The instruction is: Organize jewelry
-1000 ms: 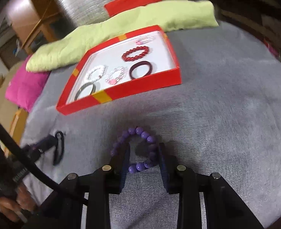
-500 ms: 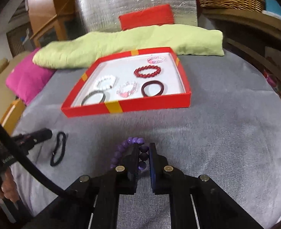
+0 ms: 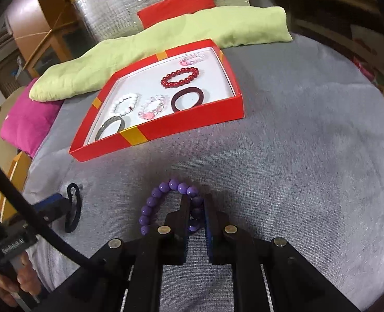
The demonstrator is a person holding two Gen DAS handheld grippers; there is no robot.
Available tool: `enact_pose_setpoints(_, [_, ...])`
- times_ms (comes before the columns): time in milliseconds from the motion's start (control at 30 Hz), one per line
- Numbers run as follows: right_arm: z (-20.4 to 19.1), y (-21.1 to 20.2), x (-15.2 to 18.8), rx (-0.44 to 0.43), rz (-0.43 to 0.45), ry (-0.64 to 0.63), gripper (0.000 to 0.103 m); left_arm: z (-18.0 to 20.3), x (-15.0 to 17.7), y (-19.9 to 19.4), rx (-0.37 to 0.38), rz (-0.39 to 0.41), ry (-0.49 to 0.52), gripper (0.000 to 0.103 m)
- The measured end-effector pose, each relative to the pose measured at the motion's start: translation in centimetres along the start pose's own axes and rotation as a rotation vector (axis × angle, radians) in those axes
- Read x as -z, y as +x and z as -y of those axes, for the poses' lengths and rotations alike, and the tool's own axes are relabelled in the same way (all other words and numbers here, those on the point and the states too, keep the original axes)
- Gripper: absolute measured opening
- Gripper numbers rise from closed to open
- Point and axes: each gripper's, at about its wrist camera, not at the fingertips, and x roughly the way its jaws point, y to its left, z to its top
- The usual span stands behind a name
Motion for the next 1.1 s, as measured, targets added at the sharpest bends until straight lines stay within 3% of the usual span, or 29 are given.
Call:
enact_pose_setpoints(167, [-0.4, 0.2, 0.2, 0.023, -0.003, -0.025, 0.013, 0.8, 0.3, 0.3, -0.029, 0.015, 0.047, 0.058])
enact_pose_setpoints(267, [-0.3, 0.1, 0.0, 0.001, -0.014, -0.012, 0.021, 1.0, 0.2, 0.3, -0.023, 0.019, 0.07, 0.029])
enact_pose_setpoints(300, [-0.2, 0.0, 0.0, -0.023, -0.02, -0.002, 0.028, 1.0, 0.2, 0.4, -0.02, 0.019, 0.075, 0.019])
enact_pose_setpoints(333, [-0.2, -0.1, -0.1, -0.037, -0.022, 0.0, 0.035, 1.1, 0.1, 0.4, -0.017, 0.019, 0.079, 0.015])
enact_pose_setpoints(400, [-0.6, -0.4, 0.0, -0.045, -0.005, -0.018, 0.039, 1.0, 0.0, 0.4, -0.016, 0.024, 0.082, 0.009])
enact_pose_setpoints(500, [-1.7, -0.3, 0.4, -0.021, 0.003, -0.087, 0.039, 0.7, -0.2, 0.3, -0.009, 0.032, 0.078, 0.006])
enact_pose_setpoints(567, [-2.4, 0.0, 0.8, 0.013, 0.002, -0.141, 0.028, 0.5, -0.3, 0.2, -0.002, 0.036, 0.074, 0.005])
enact_pose_setpoints(600, [-3.0, 0.2, 1.0, 0.064, 0.013, -0.192, 0.015, 0.5, -0.4, 0.1, 0.001, 0.037, 0.072, 0.005])
enact_pose_setpoints(633, [-3.6, 0.2, 1.3, 0.1, 0.024, -0.243, 0.01, 0.4, -0.4, 0.1, 0.004, 0.038, 0.07, 0.005])
enact_pose_setpoints(933, [-3.9, -3.1, 0.6, 0.0, 0.188, -0.219, 0.01, -0.1, -1.1, -1.5, 0.011, 0.109, 0.043, 0.005])
enact_pose_setpoints(1100, [-4.1, -4.2, -0.3, -0.052, 0.233, -0.18, 0.01, 0.2, -1.7, -2.5, 0.003, 0.16, 0.045, 0.005])
